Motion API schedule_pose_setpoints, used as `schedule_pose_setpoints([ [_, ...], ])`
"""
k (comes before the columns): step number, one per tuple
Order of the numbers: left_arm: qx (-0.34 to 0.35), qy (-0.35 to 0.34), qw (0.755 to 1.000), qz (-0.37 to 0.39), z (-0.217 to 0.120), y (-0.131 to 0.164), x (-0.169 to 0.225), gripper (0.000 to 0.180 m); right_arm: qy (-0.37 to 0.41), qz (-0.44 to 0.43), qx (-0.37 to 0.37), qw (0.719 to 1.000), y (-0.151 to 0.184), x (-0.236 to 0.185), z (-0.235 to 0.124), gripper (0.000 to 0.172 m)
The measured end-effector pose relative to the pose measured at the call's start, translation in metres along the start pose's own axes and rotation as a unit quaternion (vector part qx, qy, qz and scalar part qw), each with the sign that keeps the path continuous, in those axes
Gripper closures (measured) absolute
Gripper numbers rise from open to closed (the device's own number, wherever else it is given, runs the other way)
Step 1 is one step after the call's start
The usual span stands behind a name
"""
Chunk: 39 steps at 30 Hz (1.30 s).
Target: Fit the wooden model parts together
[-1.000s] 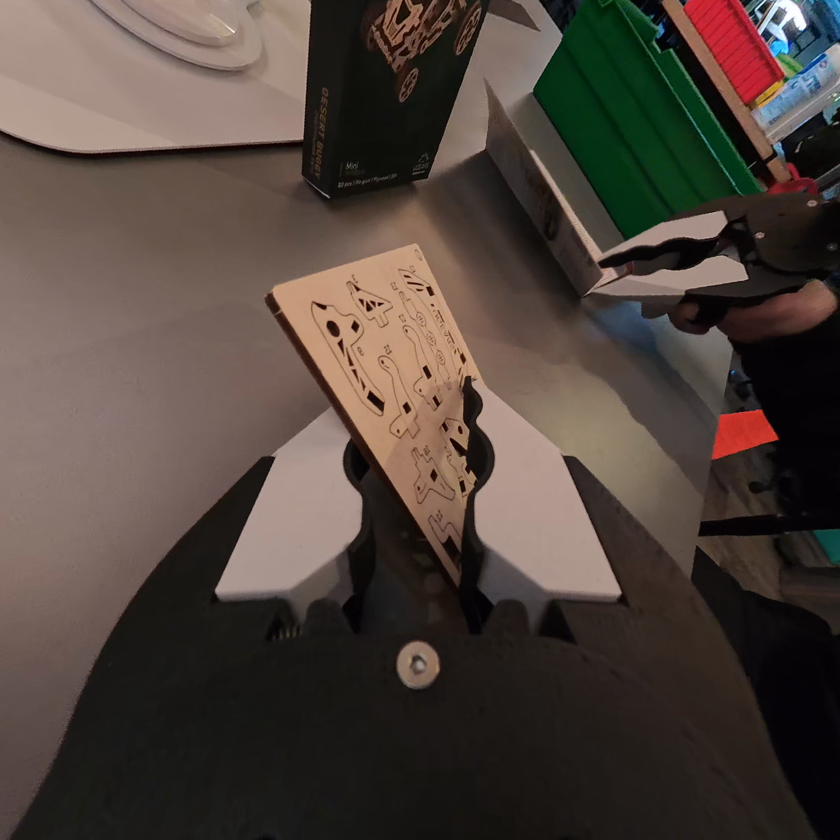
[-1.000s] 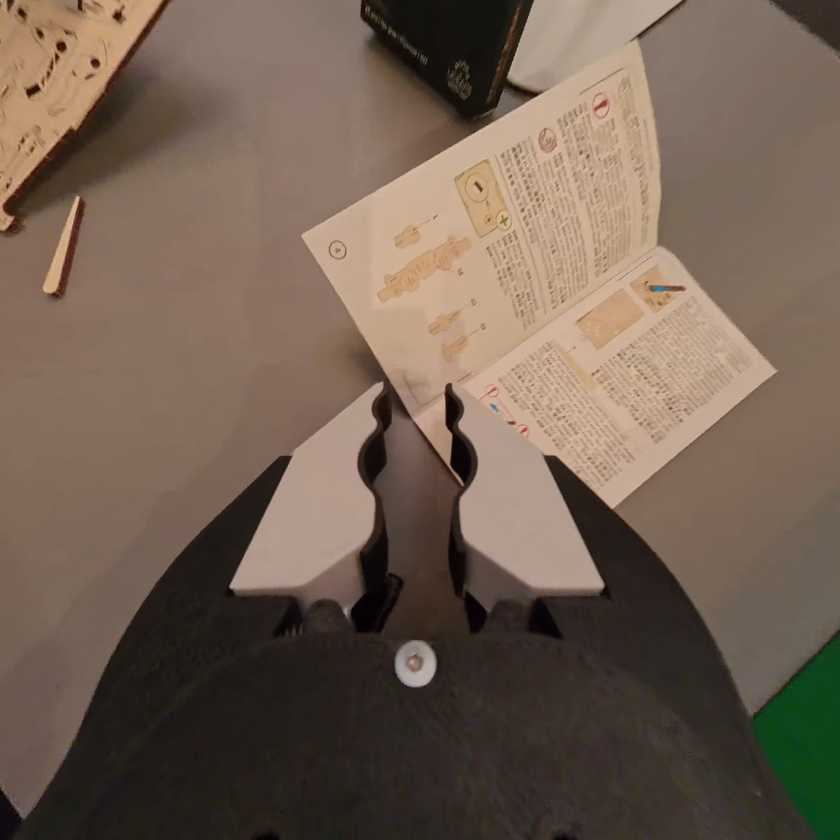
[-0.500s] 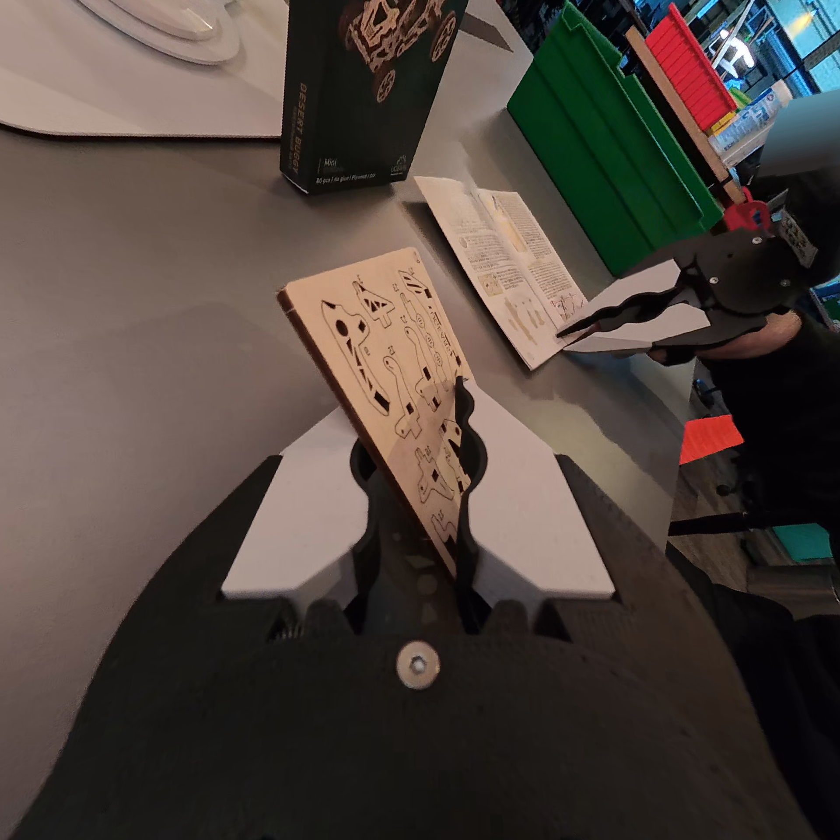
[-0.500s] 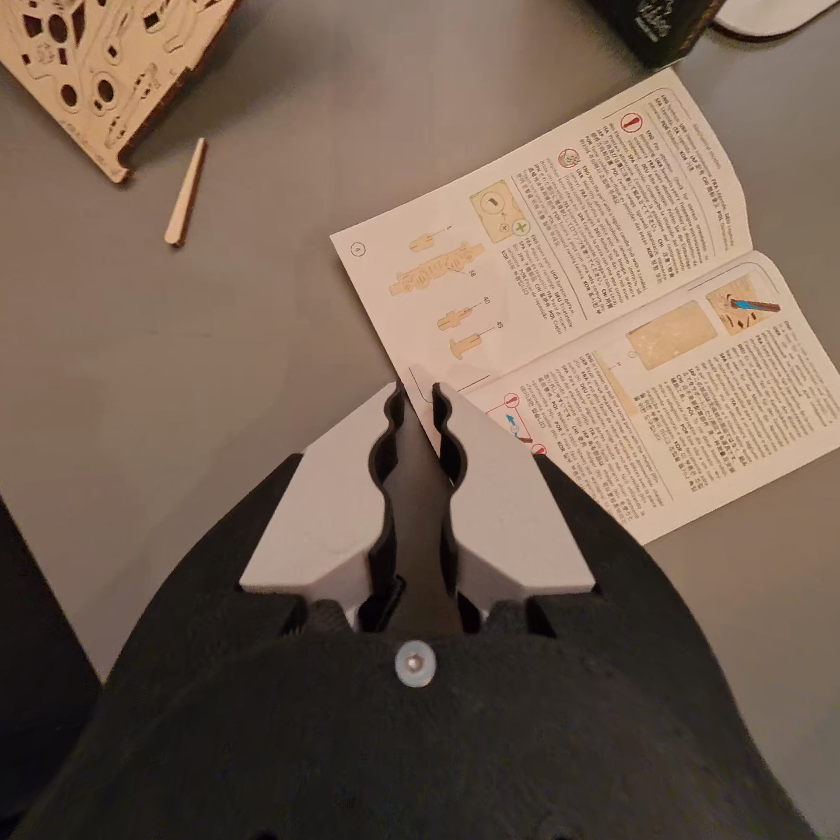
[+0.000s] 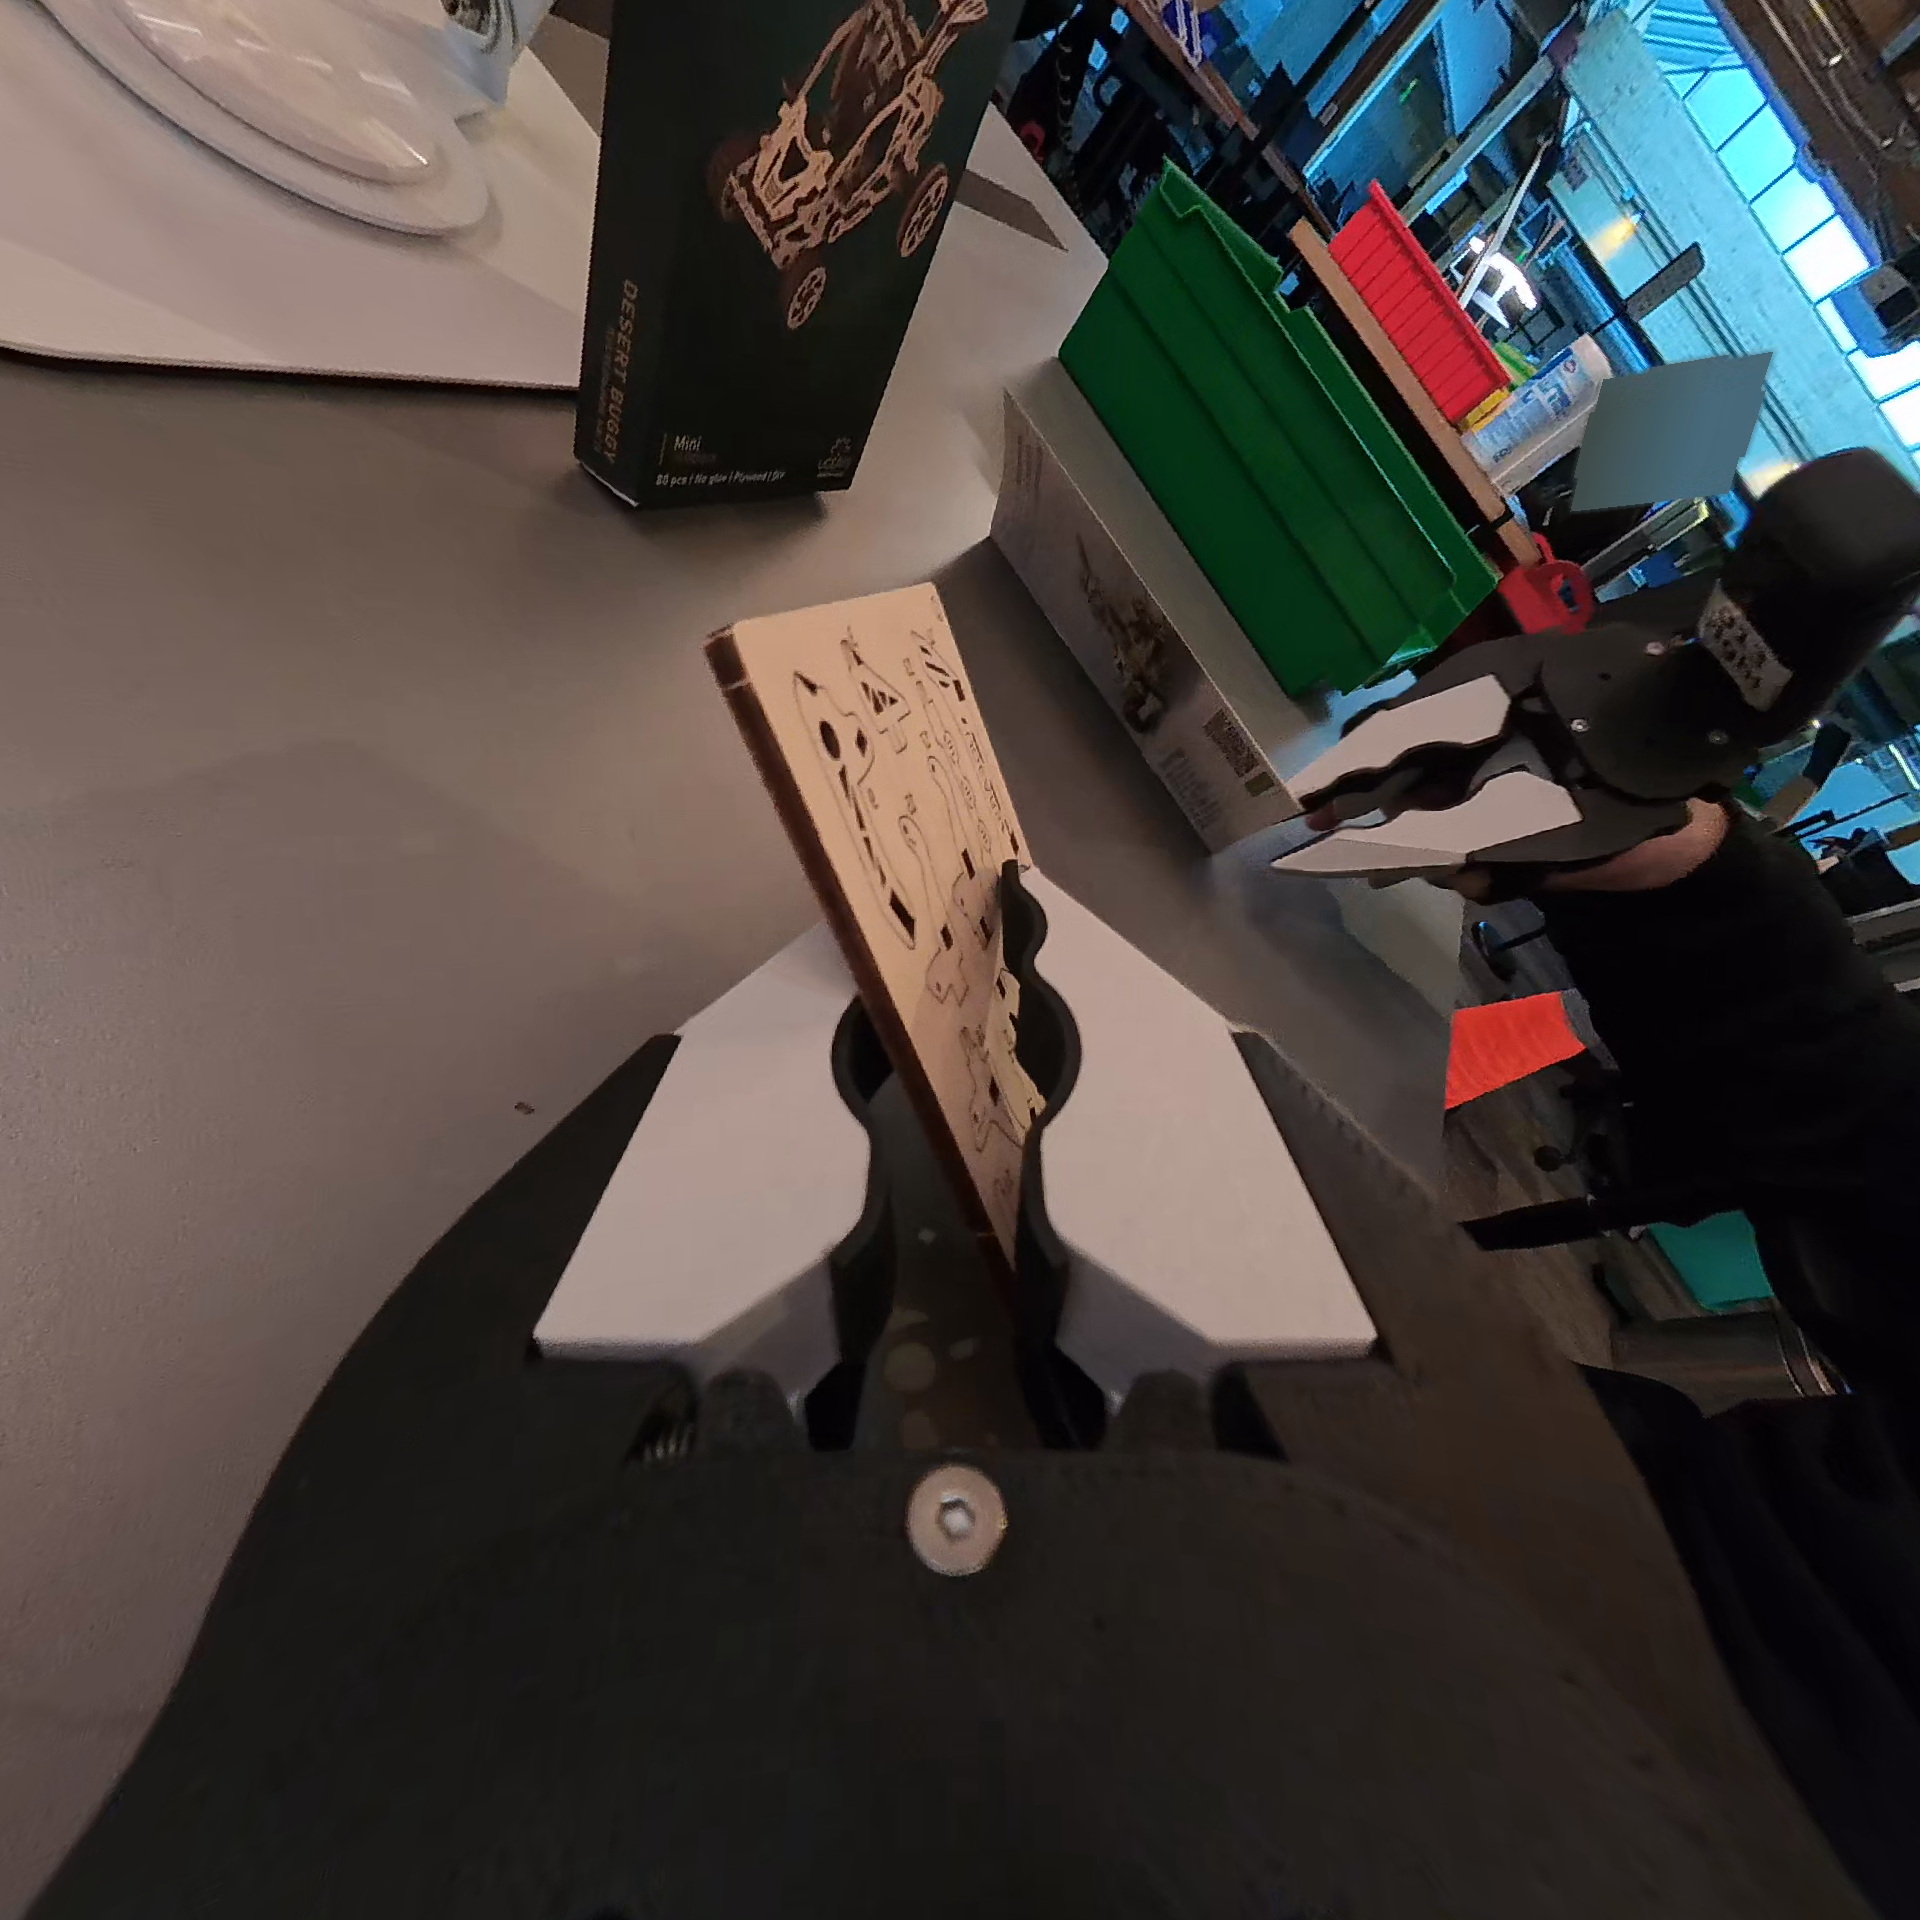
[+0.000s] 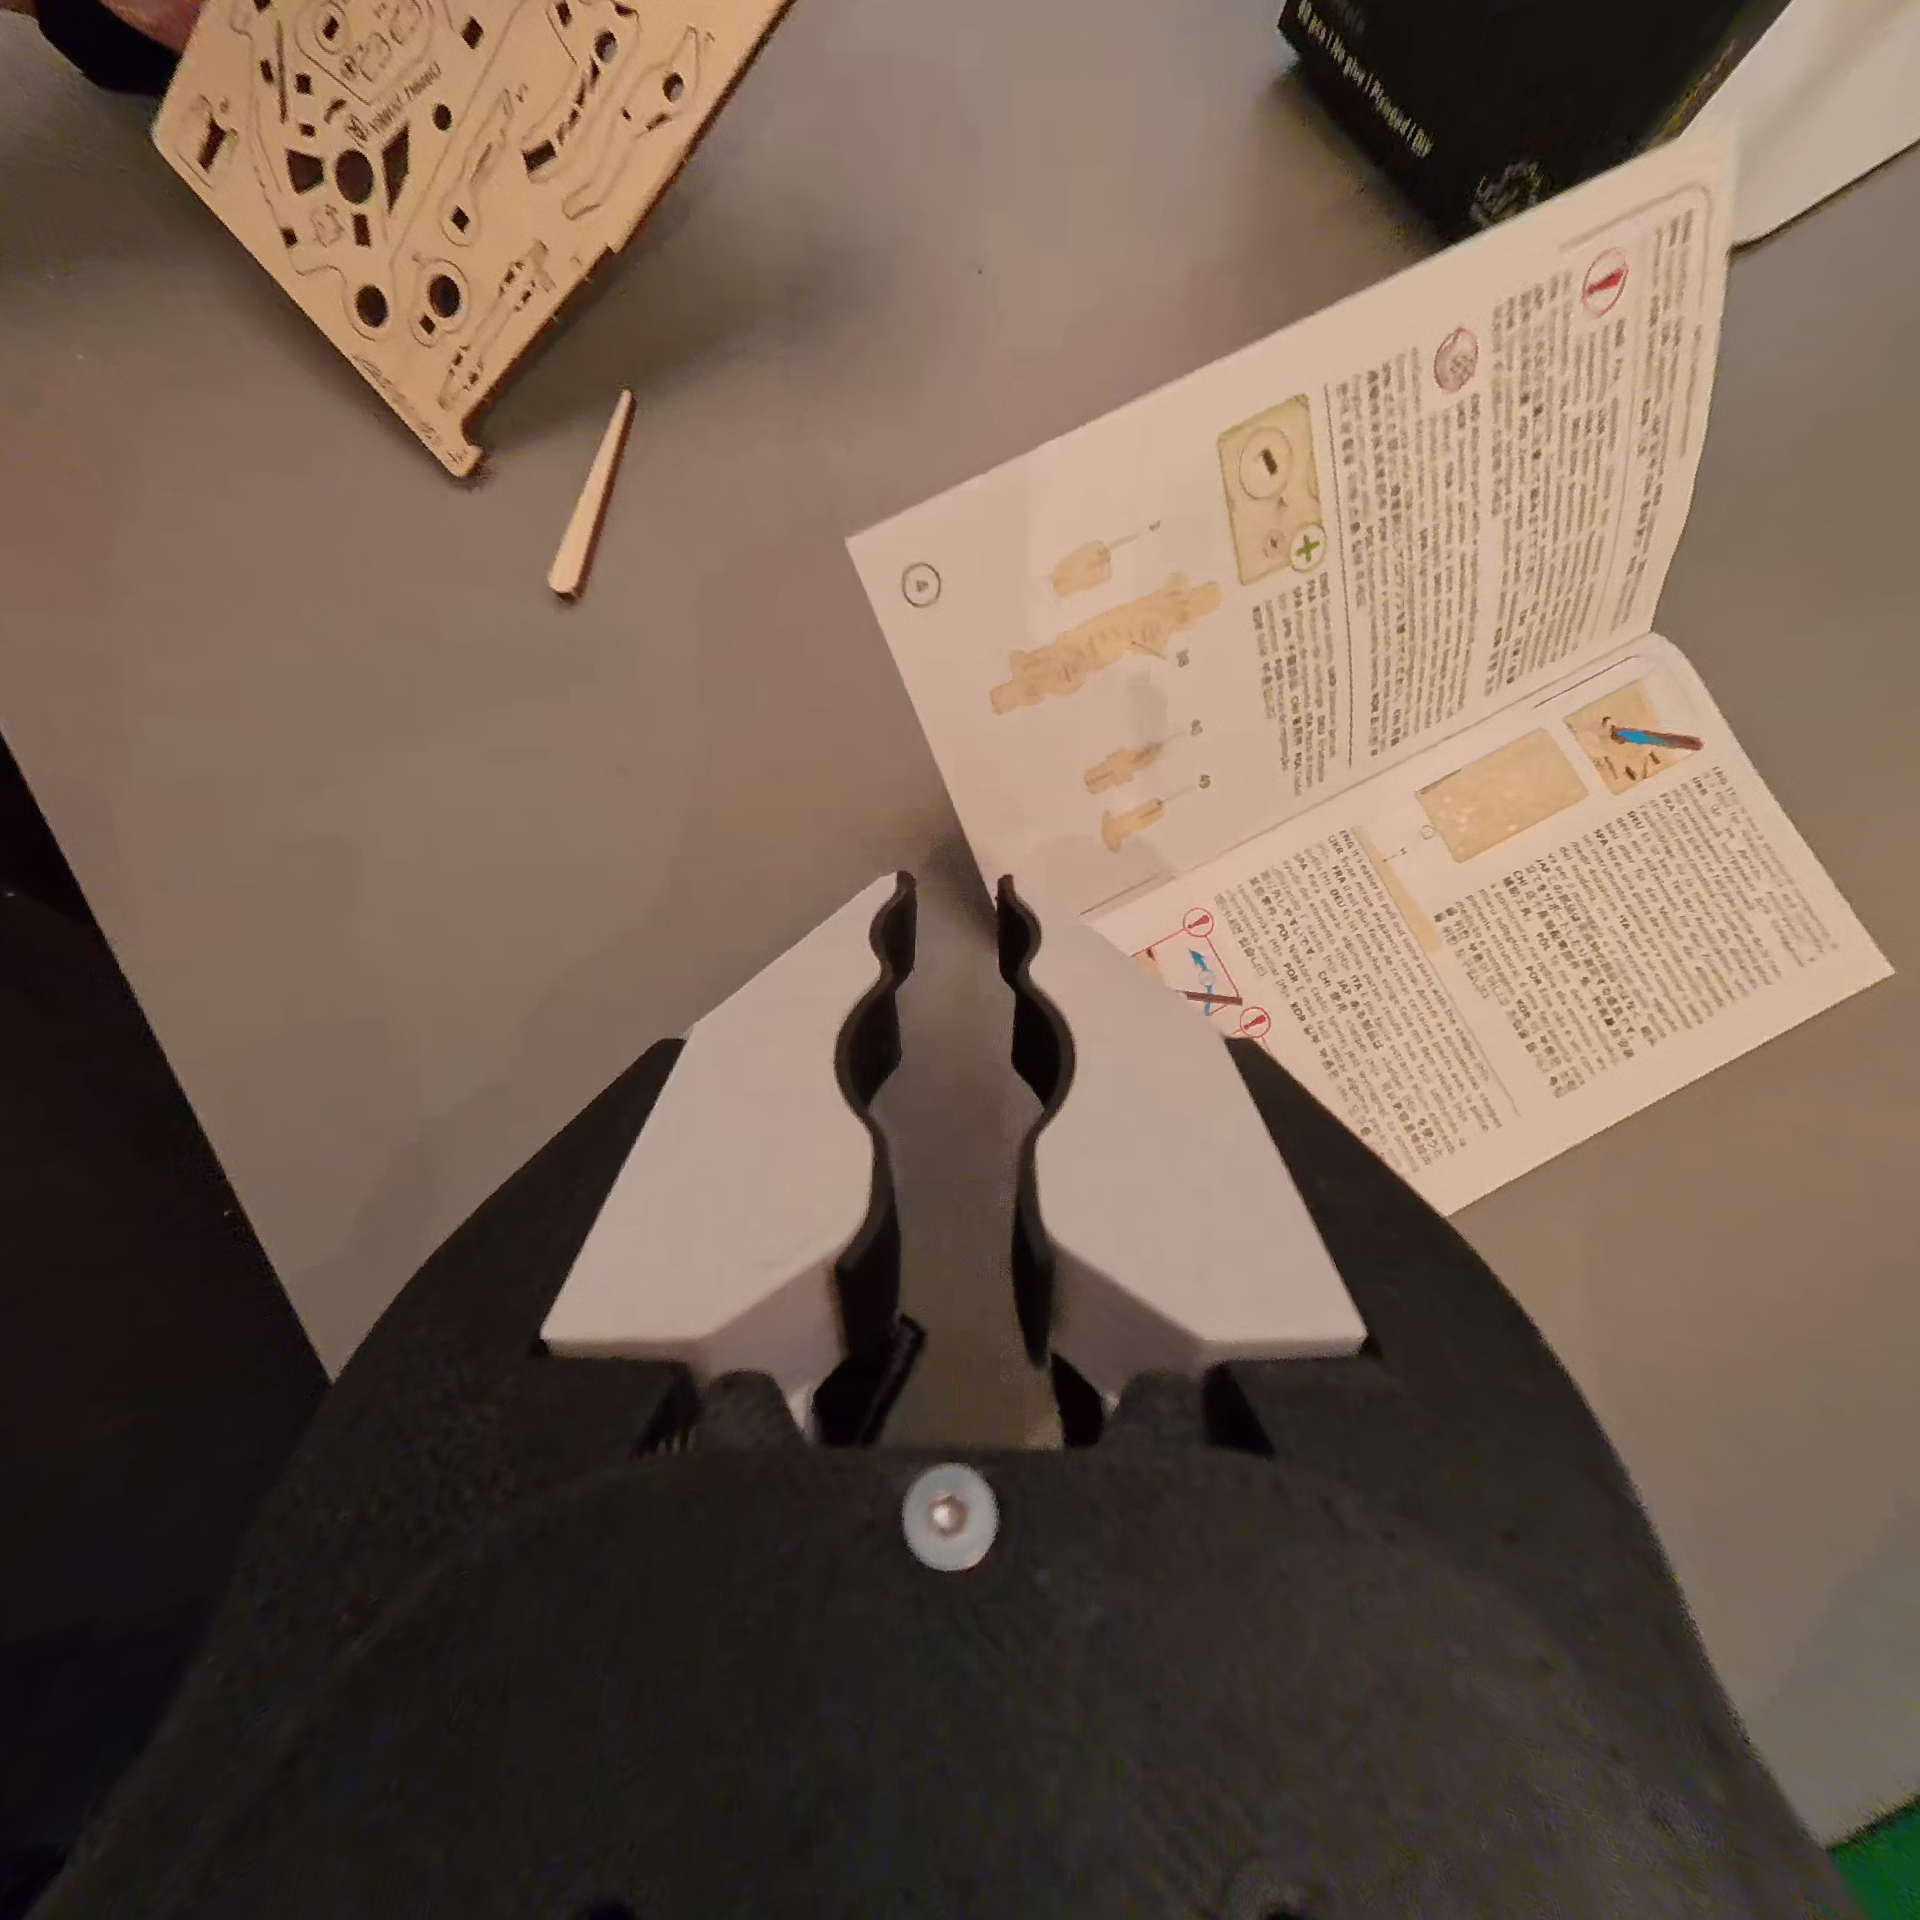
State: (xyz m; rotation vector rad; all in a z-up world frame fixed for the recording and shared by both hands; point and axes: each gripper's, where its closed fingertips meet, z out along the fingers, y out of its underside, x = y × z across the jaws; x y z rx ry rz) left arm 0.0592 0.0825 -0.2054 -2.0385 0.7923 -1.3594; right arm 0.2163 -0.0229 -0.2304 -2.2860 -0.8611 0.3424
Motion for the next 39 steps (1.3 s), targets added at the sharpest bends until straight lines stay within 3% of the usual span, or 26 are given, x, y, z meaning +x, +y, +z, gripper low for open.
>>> schedule_pose_setpoints([
  [15,0.013,0.013,1.0,-0.006,0.0,0.0,0.0,0.166,0.018,0.003,0.039,0.999,-0.015,0.007,-0.019,0.151],
  [20,0.013,0.013,1.0,-0.006,0.001,0.0,-0.001,0.166,0.029,0.001,0.046,0.999,-0.015,0.013,-0.01,0.144],
  [39,0.011,0.014,1.0,-0.006,0.002,0.0,-0.001,0.165,-0.02,0.0,-0.013,1.0,0.008,-0.003,0.024,0.148],
])
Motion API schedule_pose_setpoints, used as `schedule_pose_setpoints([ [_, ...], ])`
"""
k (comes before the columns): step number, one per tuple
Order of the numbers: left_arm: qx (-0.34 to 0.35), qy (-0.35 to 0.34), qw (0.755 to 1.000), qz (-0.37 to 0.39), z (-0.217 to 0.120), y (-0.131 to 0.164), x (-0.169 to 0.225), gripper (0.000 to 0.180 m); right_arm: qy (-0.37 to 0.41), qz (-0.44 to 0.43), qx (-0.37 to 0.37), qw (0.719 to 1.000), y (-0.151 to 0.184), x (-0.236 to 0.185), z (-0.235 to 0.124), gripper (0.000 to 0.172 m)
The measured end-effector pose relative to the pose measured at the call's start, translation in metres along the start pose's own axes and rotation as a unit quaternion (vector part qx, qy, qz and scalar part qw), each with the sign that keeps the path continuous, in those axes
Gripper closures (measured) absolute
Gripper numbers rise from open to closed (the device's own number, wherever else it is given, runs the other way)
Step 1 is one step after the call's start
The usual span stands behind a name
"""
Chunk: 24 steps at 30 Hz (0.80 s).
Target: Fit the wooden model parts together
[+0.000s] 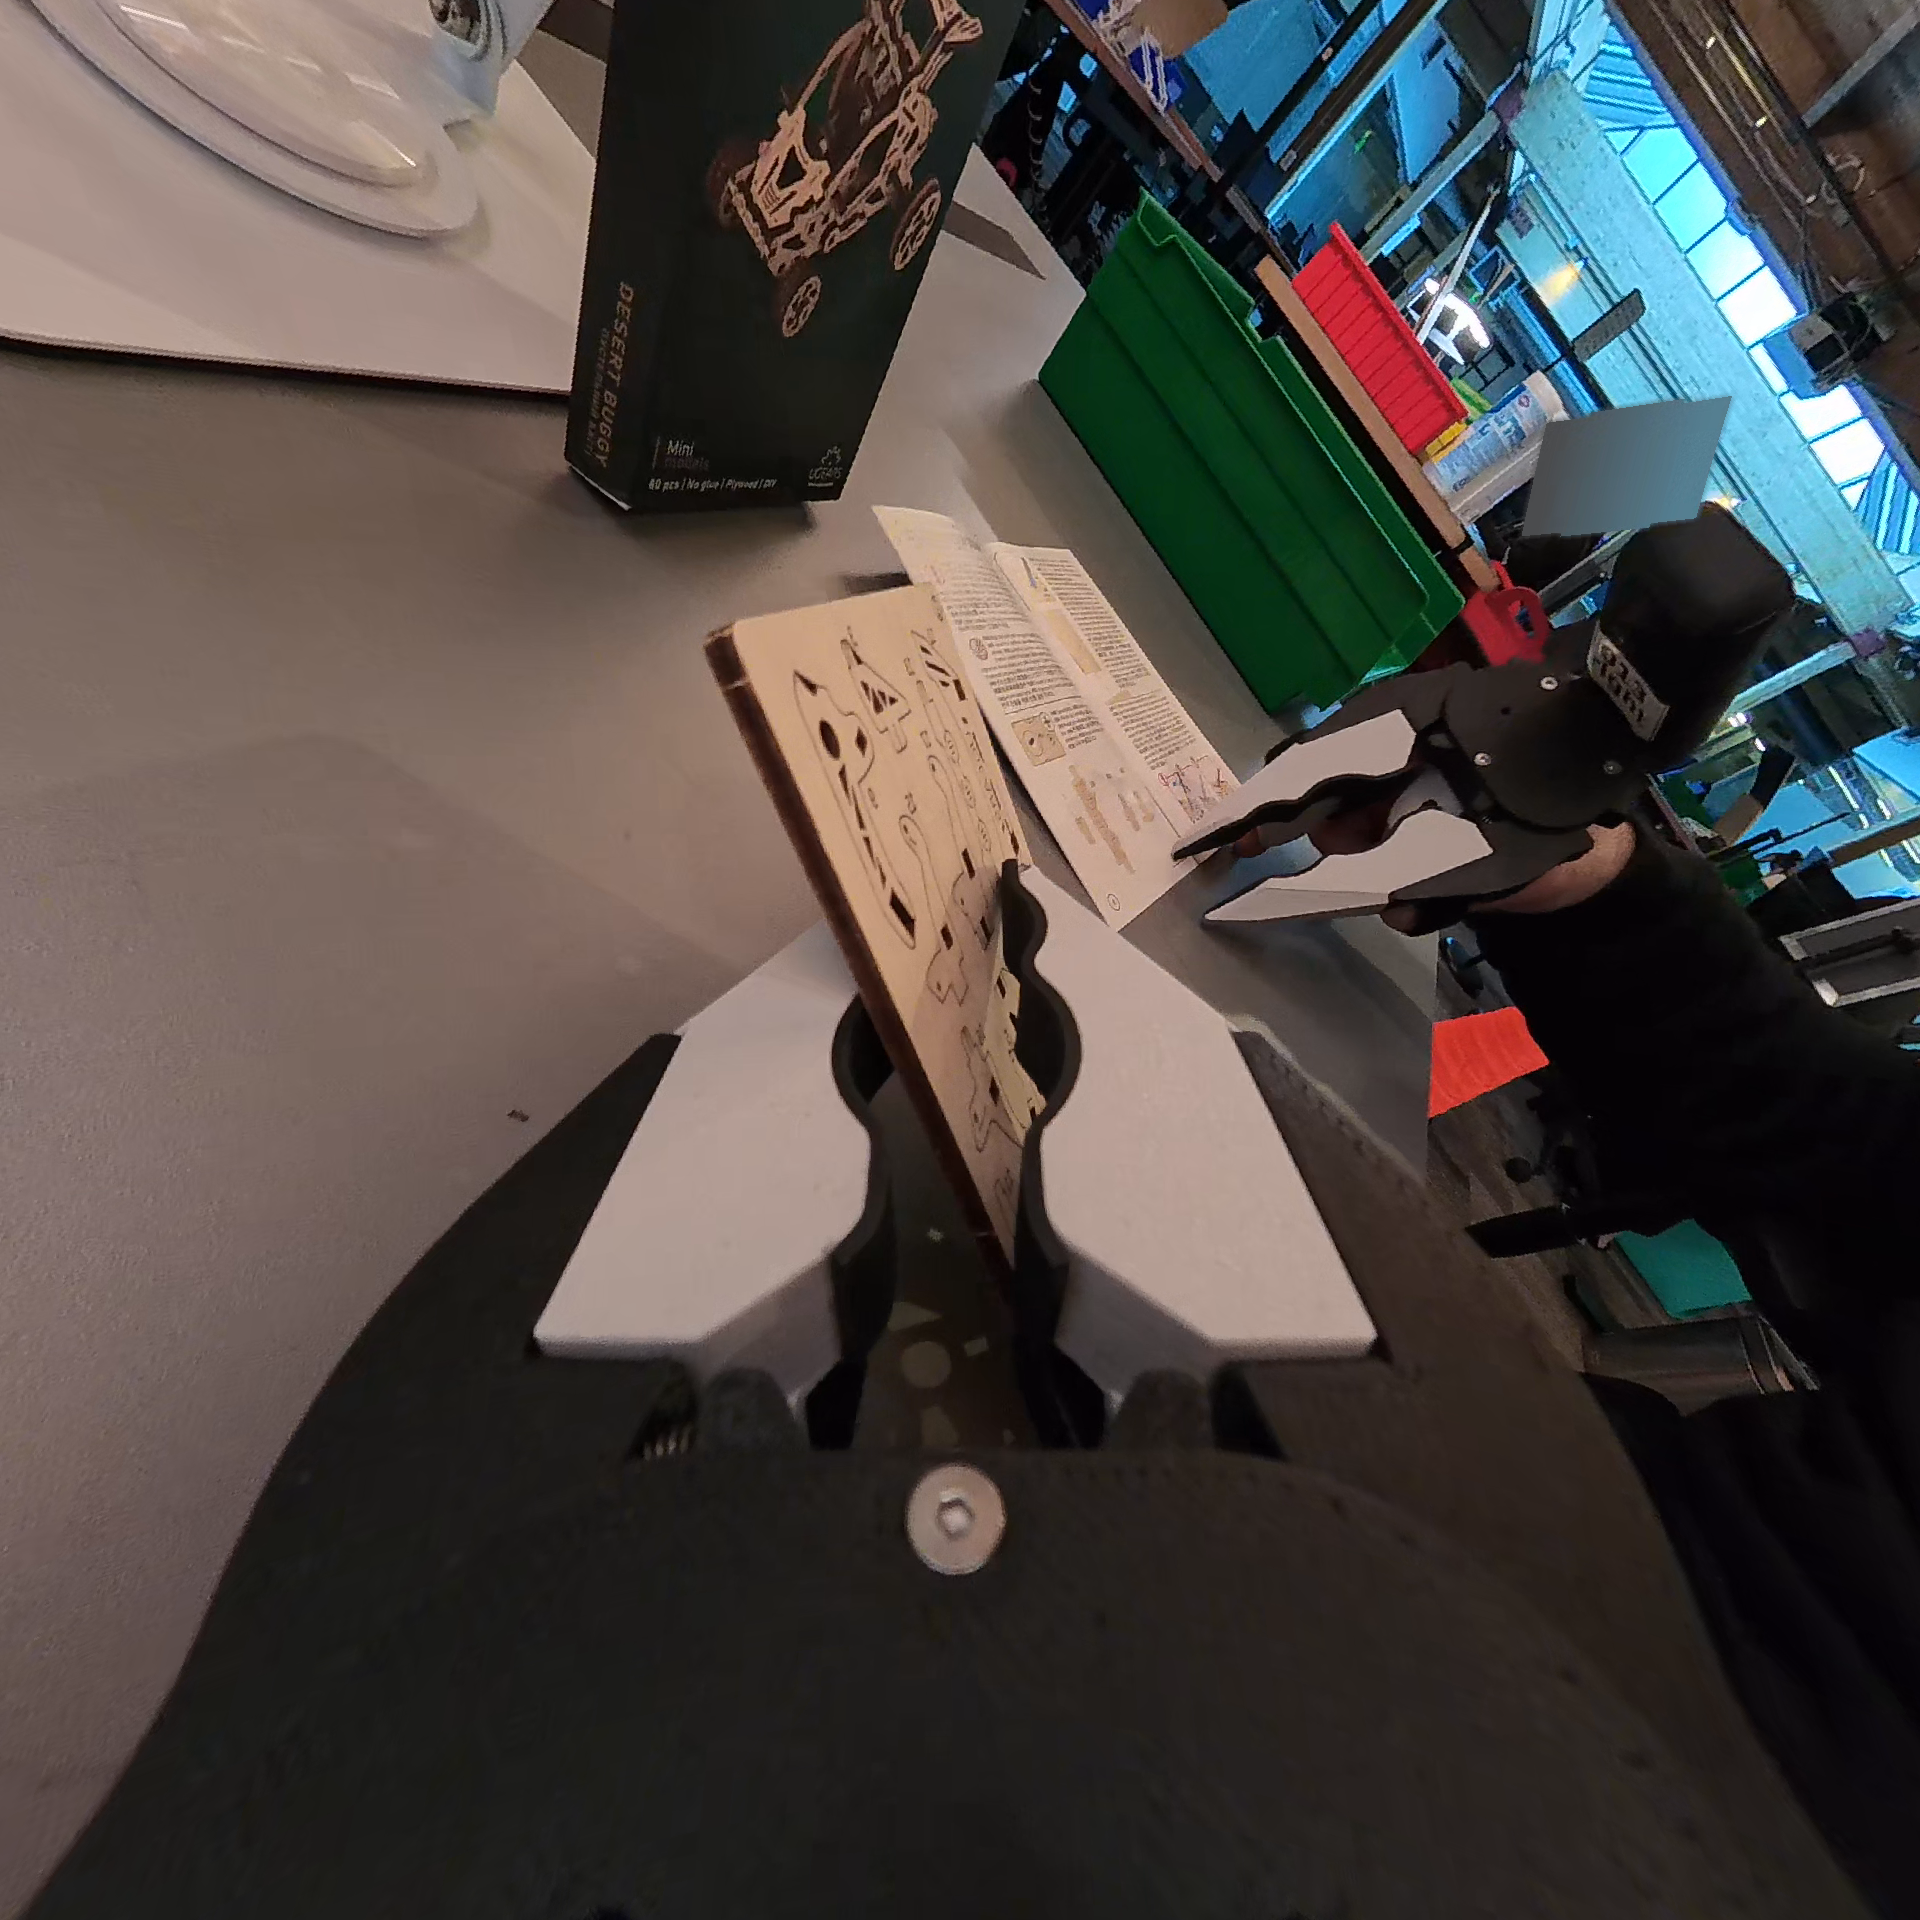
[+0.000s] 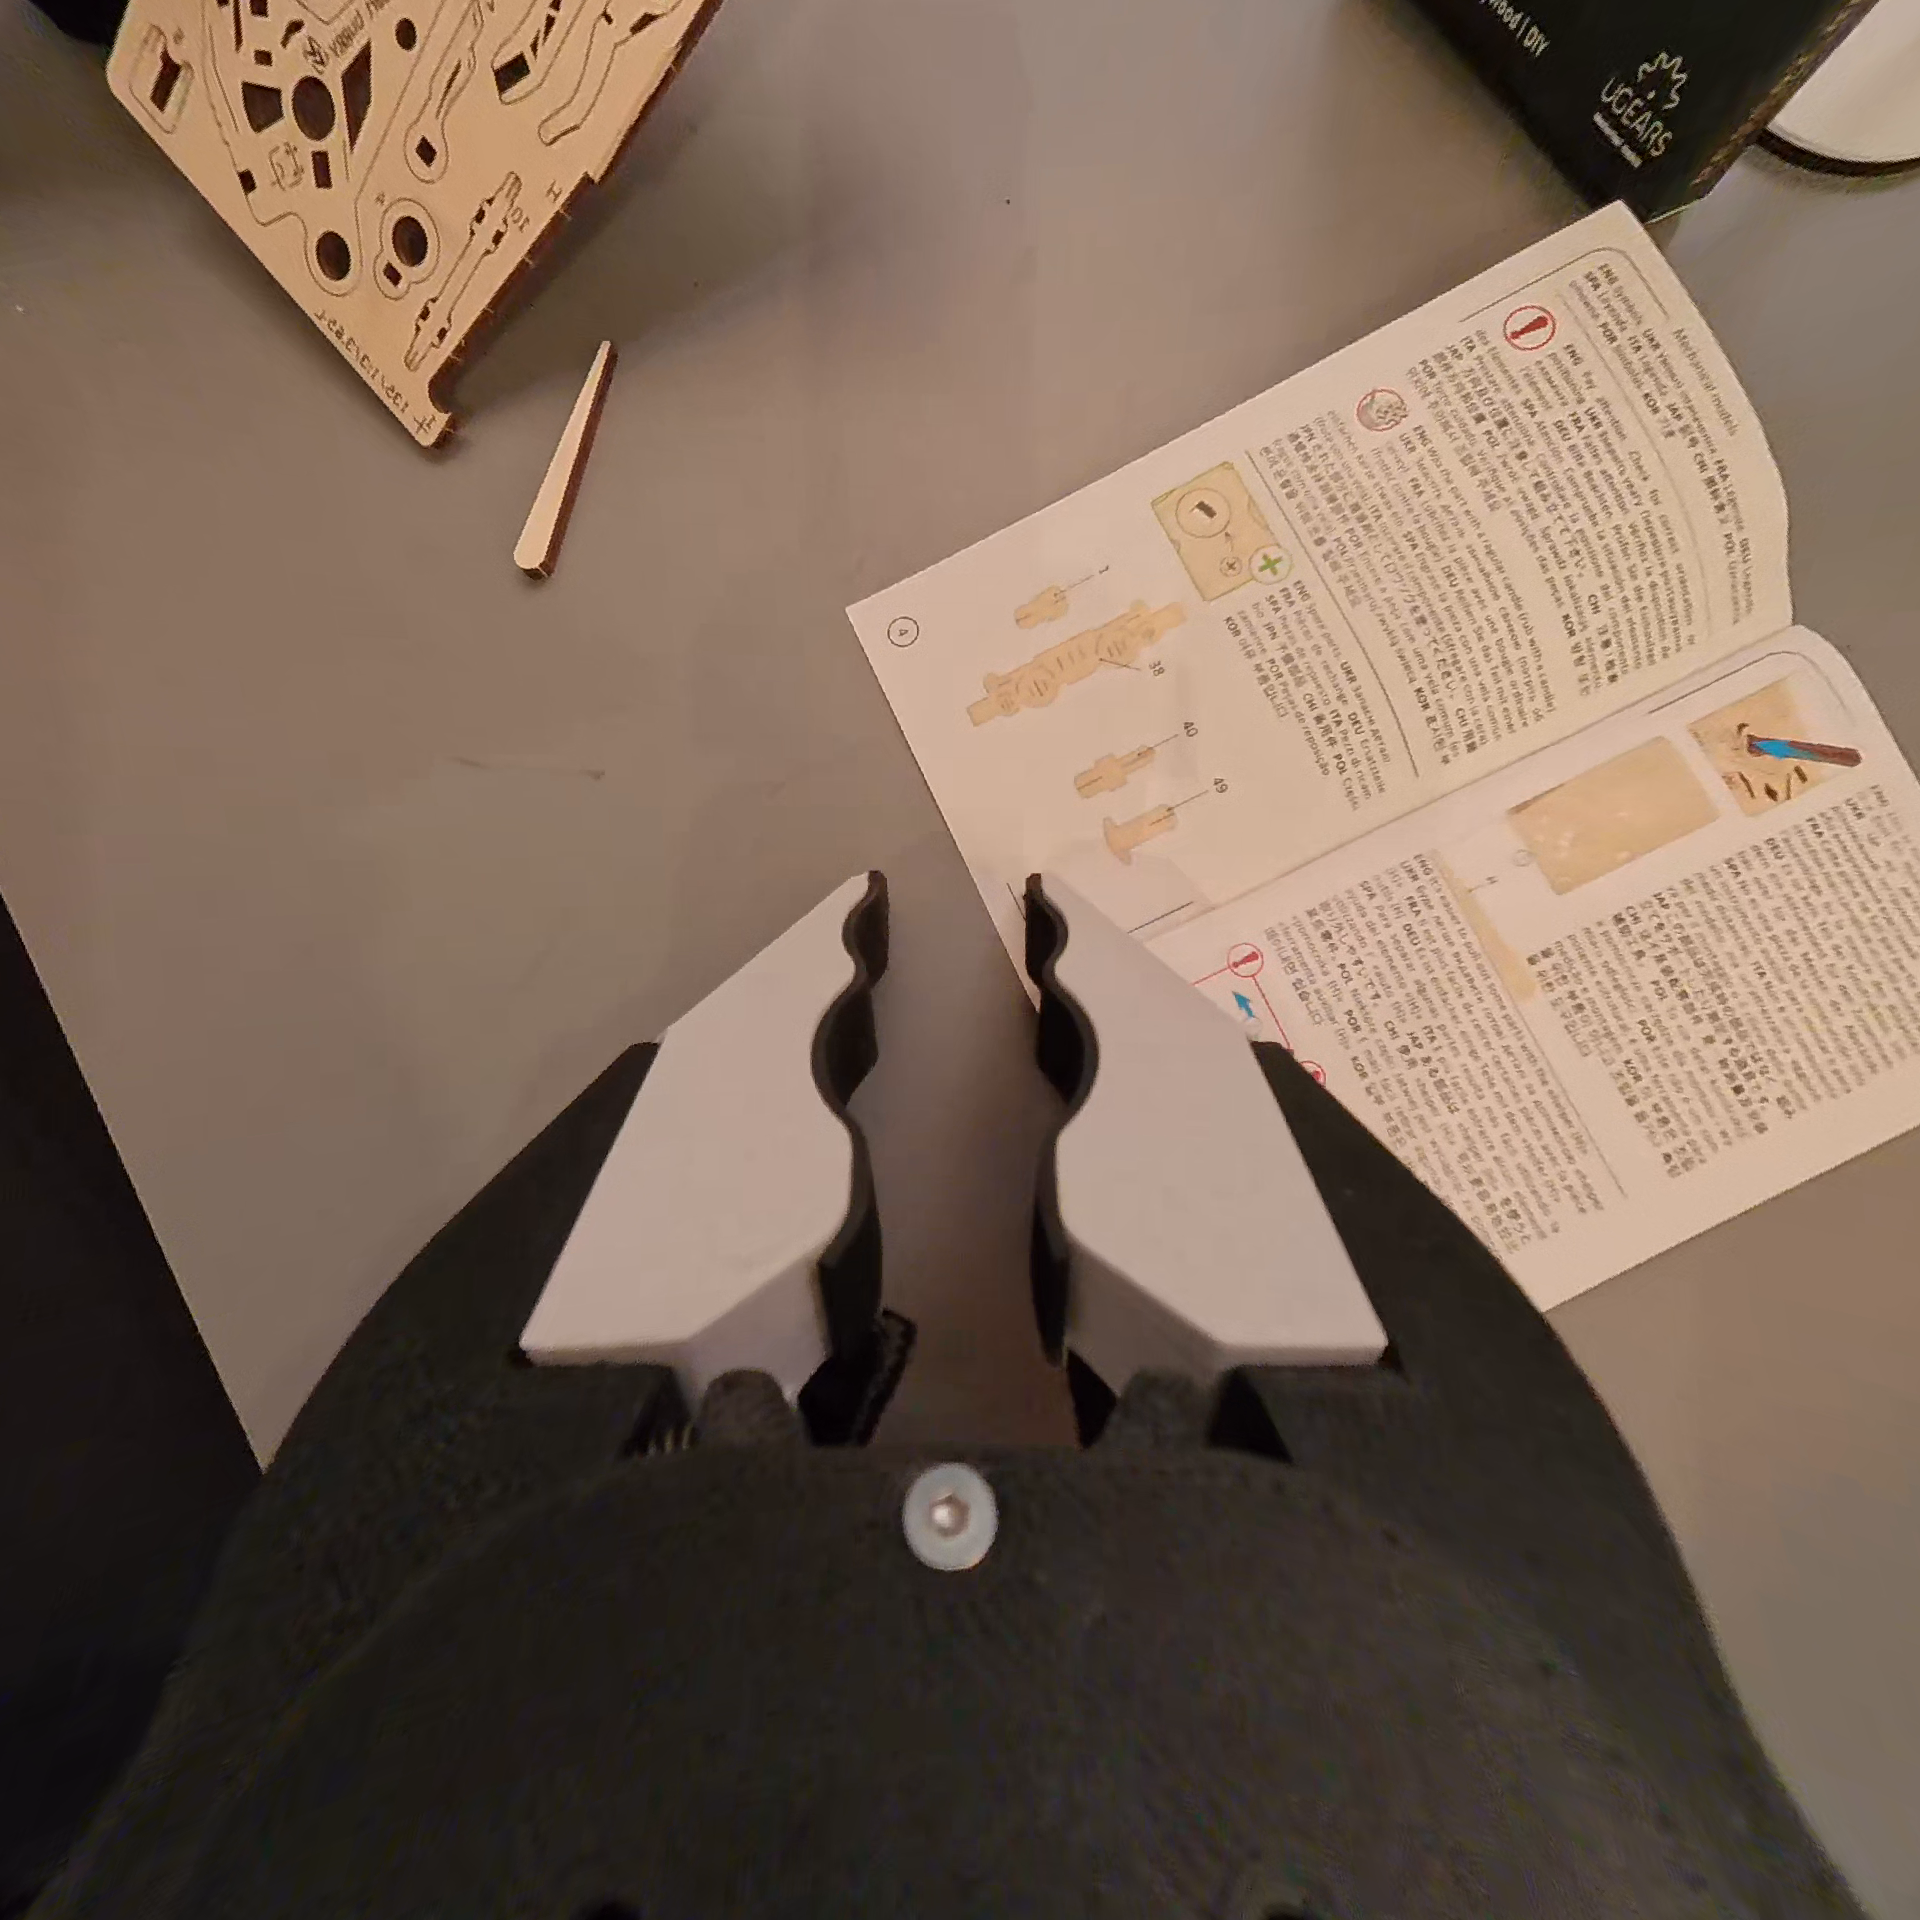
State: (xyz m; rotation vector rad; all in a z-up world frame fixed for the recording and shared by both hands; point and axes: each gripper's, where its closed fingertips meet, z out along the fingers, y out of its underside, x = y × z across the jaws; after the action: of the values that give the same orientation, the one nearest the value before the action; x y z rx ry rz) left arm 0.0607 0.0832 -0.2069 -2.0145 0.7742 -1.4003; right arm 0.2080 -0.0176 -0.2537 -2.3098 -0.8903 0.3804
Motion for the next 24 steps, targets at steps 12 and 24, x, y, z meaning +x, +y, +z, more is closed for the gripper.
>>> schedule_pose_setpoints([
  [12,0.0,0.001,1.0,-0.001,0.0,0.0,0.0,0.165,-0.017,0.003,-0.009,1.0,0.003,-0.008,-0.002,0.152],
  [24,0.005,0.013,1.0,-0.003,0.001,0.0,0.006,0.167,-0.028,0.005,-0.003,1.0,0.004,-0.017,-0.005,0.152],
])
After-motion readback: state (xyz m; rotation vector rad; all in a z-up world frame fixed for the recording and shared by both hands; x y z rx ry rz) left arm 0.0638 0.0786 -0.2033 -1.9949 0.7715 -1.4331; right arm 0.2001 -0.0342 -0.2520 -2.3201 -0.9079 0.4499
